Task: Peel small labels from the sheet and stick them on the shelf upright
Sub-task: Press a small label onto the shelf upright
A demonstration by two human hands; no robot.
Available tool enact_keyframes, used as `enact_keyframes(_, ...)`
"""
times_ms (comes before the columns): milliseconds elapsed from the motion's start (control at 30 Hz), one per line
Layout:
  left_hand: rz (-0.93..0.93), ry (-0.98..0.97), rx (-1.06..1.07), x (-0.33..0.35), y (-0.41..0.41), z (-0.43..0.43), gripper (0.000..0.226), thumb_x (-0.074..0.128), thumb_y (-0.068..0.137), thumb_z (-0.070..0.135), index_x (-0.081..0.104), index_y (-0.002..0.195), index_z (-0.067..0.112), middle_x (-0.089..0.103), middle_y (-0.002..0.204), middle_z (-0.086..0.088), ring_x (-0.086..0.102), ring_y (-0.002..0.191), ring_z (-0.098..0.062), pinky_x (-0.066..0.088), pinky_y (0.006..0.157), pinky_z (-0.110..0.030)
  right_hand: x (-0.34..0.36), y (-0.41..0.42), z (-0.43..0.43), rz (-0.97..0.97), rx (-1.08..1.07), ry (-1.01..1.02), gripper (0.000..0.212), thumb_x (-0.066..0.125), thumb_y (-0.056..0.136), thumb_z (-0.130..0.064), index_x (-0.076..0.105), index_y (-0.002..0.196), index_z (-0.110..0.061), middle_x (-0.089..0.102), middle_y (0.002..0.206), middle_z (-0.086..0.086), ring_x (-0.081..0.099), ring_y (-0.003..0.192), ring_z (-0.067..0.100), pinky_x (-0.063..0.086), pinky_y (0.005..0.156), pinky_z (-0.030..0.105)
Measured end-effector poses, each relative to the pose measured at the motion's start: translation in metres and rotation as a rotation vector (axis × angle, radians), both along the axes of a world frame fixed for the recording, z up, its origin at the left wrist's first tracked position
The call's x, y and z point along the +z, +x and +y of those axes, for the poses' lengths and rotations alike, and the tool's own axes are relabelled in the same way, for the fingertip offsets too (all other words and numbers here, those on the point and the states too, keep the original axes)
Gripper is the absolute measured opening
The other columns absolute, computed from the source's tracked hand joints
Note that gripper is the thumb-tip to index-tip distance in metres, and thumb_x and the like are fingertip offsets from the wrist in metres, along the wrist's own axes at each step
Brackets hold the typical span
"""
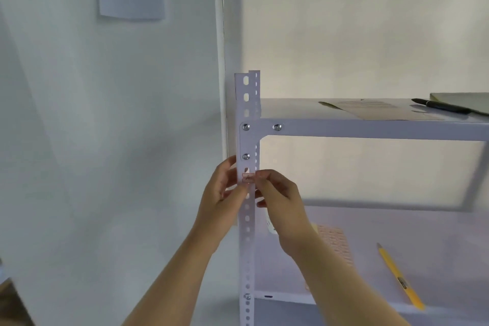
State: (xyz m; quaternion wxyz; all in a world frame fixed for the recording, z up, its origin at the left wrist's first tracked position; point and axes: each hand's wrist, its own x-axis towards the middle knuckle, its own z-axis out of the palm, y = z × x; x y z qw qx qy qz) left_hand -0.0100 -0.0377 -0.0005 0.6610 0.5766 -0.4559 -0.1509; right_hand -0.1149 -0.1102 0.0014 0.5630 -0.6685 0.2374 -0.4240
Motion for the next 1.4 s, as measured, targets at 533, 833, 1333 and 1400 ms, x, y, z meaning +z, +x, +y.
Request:
enact_keyframes(533,0.085,0.023,-0.167,0.003,0.026,-0.009,0.035,0.056,0.096,0.002,0.066,0.119,0.027,0.080,0.102,0.003,0.075,0.093,-0.014,0.057,0.076,-0.018,0.000,0.025,0.004,-0.235,0.006,0.317,0.021,0.051,0.091,-0.008,0.065,0.094,0.008,0.064,0.097,0.037,0.062,0.078,0.027,0.050,0.067,0.031)
enact_keyframes(833,0.144,-0.003,-0.248,0.000,0.032,-0.013,0.036,0.057,0.094,0.000,0.066,0.119,0.025,0.079,0.103,0.002,0.075,0.093,-0.014,0.057,0.079,-0.019,-0.003,0.034,0.005,-0.303,0.017,0.427,0.043,0.054,0.080,-0.018,0.055,0.106,0.017,0.054,0.119,0.043,0.060,0.092,0.033,0.044,0.084,0.045)
enact_keyframes(1333,0.186,-0.043,-0.289,-0.002,0.033,-0.014,0.035,0.058,0.095,0.001,0.065,0.121,0.024,0.078,0.107,-0.001,0.075,0.097,-0.019,0.058,0.083,-0.022,0.000,0.035,0.003,-0.325,0.073,0.483,0.033,0.050,0.082,-0.012,0.061,0.104,0.011,0.060,0.122,0.039,0.060,0.096,0.036,0.045,0.087,0.047)
enact_keyframes(1400,0.185,-0.043,-0.285,-0.001,0.032,-0.014,0.035,0.059,0.095,0.002,0.066,0.121,0.025,0.078,0.107,-0.001,0.074,0.098,-0.019,0.058,0.083,-0.022,0.002,0.037,0.004,-0.320,0.061,0.489,0.041,0.049,0.081,-0.014,0.061,0.111,0.011,0.060,0.122,0.039,0.060,0.096,0.036,0.044,0.086,0.047)
